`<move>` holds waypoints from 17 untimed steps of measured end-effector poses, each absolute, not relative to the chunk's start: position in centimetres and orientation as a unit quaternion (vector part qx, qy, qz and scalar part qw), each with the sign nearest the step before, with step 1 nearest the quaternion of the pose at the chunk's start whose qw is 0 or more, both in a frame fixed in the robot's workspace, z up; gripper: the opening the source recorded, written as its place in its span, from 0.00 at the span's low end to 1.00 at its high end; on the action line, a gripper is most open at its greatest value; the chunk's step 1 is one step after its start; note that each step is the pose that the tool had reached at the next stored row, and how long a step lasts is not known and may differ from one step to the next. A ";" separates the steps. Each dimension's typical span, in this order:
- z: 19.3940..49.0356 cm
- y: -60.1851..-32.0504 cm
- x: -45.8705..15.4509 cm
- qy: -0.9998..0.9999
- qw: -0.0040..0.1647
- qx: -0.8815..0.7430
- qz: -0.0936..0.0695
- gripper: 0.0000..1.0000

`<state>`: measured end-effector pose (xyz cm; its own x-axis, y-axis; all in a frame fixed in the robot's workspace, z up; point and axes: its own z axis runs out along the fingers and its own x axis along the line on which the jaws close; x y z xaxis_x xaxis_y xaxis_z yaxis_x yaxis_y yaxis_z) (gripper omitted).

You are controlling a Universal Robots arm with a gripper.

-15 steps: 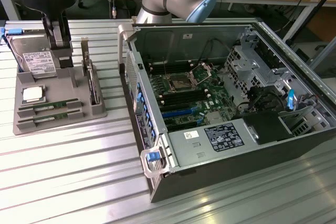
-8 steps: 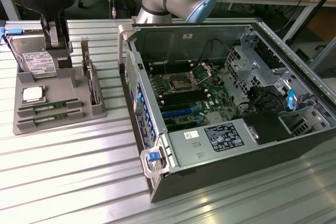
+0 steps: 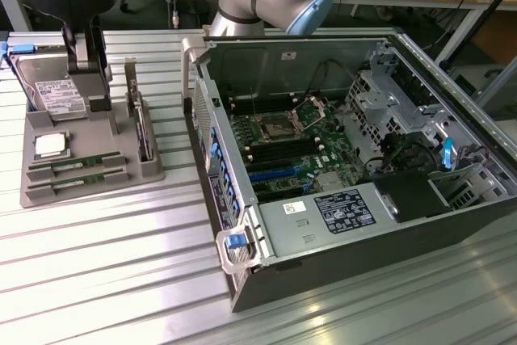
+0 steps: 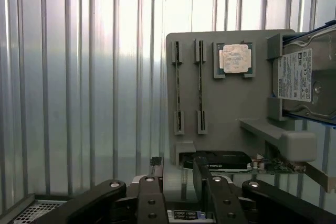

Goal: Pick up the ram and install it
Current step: 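Pick up the ram and move it above insertion slot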

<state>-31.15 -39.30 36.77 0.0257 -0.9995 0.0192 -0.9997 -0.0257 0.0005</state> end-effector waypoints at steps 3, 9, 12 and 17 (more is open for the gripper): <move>36.8 -39.3 -31.2 -0.698 0.007 0.716 0.007 0.42; 36.4 -39.3 -31.4 -0.698 0.007 0.716 0.007 0.42; 35.9 -39.3 -31.5 -0.698 0.007 0.716 0.007 0.42; 35.3 -38.9 -31.7 -0.698 0.007 0.716 0.007 0.42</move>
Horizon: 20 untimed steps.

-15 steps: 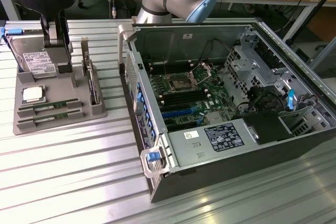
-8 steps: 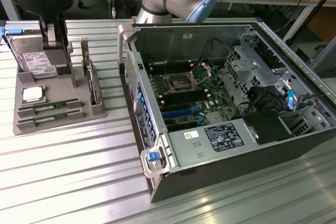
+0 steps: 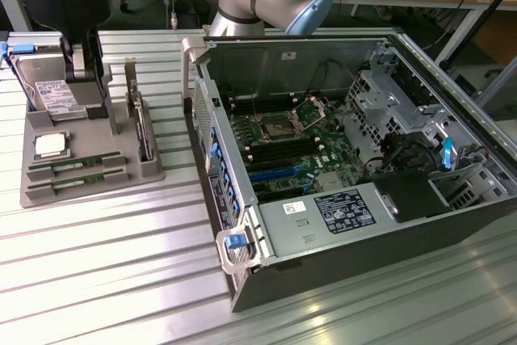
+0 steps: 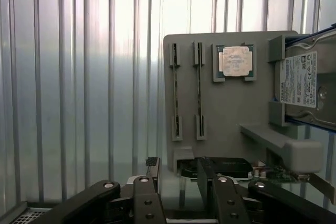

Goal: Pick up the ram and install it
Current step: 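Pick up the ram and move it above insertion slot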

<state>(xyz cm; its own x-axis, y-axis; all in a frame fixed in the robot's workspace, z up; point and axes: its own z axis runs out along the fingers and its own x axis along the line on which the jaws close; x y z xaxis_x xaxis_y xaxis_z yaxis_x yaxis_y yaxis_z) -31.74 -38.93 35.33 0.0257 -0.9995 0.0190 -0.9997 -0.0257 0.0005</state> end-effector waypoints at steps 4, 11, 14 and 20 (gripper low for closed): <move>34.9 -38.7 -32.0 -0.698 0.007 0.716 0.007 0.42; 34.4 -38.2 -32.4 -0.698 0.007 0.716 0.007 0.42; 34.1 -38.1 -32.6 -0.698 0.007 0.716 0.007 0.42; 33.6 -38.0 -33.0 -0.698 0.007 0.716 0.007 0.42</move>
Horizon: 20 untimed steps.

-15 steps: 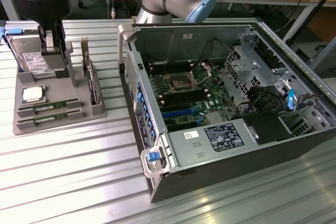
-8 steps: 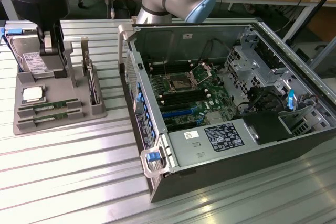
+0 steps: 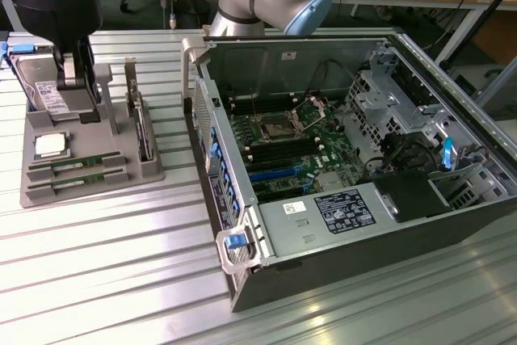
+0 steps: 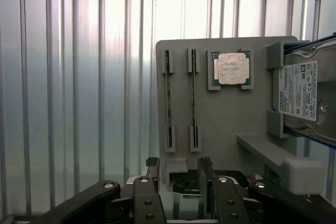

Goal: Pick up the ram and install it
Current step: 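Pick up the ram and move it above insertion slot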

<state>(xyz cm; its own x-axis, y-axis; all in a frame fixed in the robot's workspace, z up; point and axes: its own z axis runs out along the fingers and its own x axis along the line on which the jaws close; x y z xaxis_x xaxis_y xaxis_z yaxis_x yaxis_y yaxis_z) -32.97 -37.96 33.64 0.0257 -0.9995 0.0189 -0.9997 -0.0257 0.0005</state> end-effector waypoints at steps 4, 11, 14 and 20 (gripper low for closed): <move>33.3 -37.9 -33.1 -0.698 0.007 0.716 0.007 0.42; 32.3 -37.8 -33.3 -0.698 0.007 0.716 0.007 0.42; 32.0 -37.8 -33.5 -0.698 0.007 0.716 0.007 0.42; 31.1 -37.8 -33.6 -0.698 0.007 0.716 0.007 0.42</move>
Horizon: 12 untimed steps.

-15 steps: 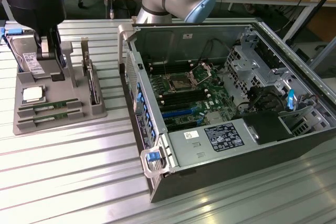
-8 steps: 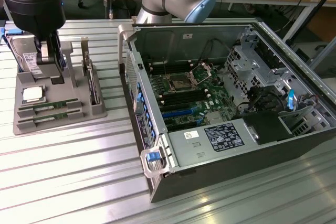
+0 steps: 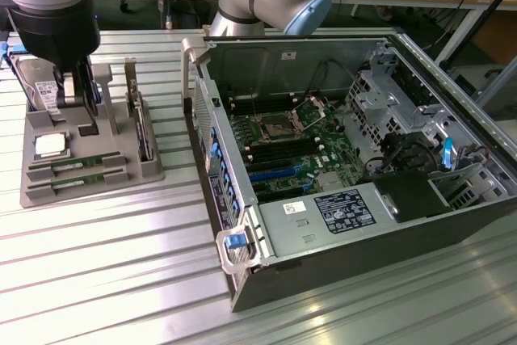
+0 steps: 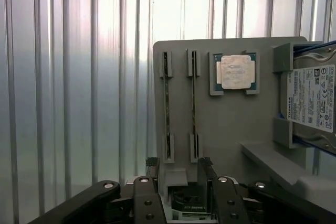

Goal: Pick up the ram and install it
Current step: 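Pick up the ram and move it above insertion slot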

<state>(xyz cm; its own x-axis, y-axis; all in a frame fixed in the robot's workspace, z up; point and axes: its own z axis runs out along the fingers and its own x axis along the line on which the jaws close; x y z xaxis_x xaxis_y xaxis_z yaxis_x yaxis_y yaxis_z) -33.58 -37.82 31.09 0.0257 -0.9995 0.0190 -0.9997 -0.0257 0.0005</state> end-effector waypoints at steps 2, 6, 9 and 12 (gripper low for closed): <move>30.7 -37.8 -33.6 -0.698 0.007 0.716 0.007 0.42; 30.1 -37.8 -33.7 -0.698 0.007 0.716 0.007 0.42; 29.6 -37.8 -33.9 -0.698 0.007 0.716 0.007 0.42; 29.1 -37.8 -34.2 -0.698 0.007 0.716 0.007 0.42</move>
